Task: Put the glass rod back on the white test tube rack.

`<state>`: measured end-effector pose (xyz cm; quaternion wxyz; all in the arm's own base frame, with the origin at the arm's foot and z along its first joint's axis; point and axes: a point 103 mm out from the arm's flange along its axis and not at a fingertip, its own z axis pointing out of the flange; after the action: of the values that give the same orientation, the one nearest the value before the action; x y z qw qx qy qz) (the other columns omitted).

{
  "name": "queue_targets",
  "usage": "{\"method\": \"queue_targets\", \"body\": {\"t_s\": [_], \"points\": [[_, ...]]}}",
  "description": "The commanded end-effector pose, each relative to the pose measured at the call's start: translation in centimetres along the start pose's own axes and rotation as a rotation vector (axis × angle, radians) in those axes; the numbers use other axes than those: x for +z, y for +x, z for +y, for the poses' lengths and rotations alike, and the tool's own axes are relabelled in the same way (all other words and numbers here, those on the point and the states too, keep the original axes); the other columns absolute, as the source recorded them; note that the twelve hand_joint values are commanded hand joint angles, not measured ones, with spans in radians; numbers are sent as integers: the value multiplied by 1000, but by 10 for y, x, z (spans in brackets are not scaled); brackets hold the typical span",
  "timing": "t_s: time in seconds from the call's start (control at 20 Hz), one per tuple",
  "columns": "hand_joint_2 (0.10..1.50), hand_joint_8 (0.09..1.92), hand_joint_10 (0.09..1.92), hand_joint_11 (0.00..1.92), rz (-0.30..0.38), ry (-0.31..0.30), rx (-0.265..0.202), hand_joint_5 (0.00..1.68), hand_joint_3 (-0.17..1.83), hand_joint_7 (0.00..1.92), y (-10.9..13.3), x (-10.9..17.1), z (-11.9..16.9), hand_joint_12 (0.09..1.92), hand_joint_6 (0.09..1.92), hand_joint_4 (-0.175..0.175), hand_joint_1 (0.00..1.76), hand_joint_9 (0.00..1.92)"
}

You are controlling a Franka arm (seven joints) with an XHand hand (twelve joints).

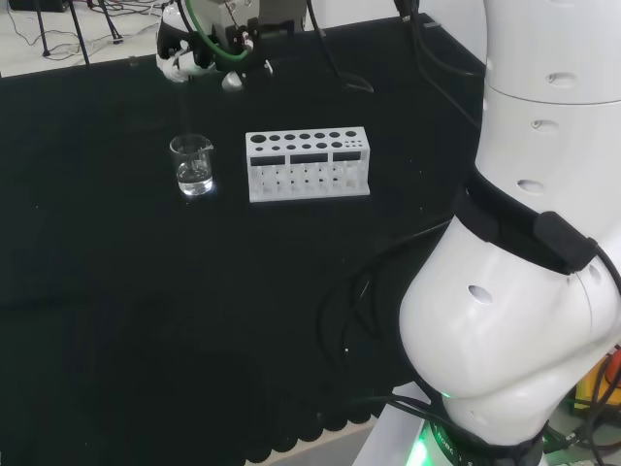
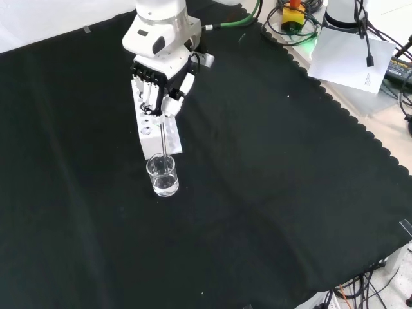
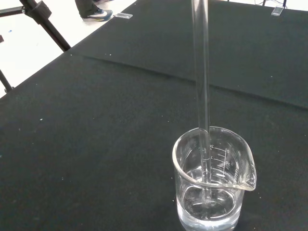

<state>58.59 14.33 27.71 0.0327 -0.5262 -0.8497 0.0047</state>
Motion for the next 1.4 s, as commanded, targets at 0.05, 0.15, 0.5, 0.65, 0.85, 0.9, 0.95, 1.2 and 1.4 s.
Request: {"method": "queue_targets", "body": {"t_s": [0.05,0.15,0.5,0.65,0.85,0.9,0.95,1.2,1.4], "points": [[1130,1087,948,1676,-6,9,-4,1175,-175,1139,5,5,4,756,434,-175,1306,1645],[1130,1087,947,1676,-5,8,-4,1175,-175,1139,6,5,5,756,434,-175,1306,1645],[1130,1087,947,1676,-6,-4,-5,1175,-175,1138,9,-6,3,756,435,-175,1306,1645],[1130,1087,947,1676,-2,-19,-5,1175,-175,1138,10,-20,-1,756,435,-175,1306,1645],[1130,1088,947,1676,14,-43,14,1175,-175,1138,6,-44,-11,756,435,-175,1306,1645],[1130,1087,947,1676,16,-50,21,1175,-175,1138,3,-50,-14,756,435,-175,1306,1645],[1130,1087,947,1676,18,-55,28,1175,-175,1138,1,-55,-16,756,435,-175,1306,1645],[1130,1088,947,1675,8,-74,68,1175,-175,1138,-19,-77,-34,756,436,-175,1306,1645],[1130,1088,948,1675,4,-81,99,1175,-175,1138,-39,-84,-50,756,436,-175,1306,1644]]}}
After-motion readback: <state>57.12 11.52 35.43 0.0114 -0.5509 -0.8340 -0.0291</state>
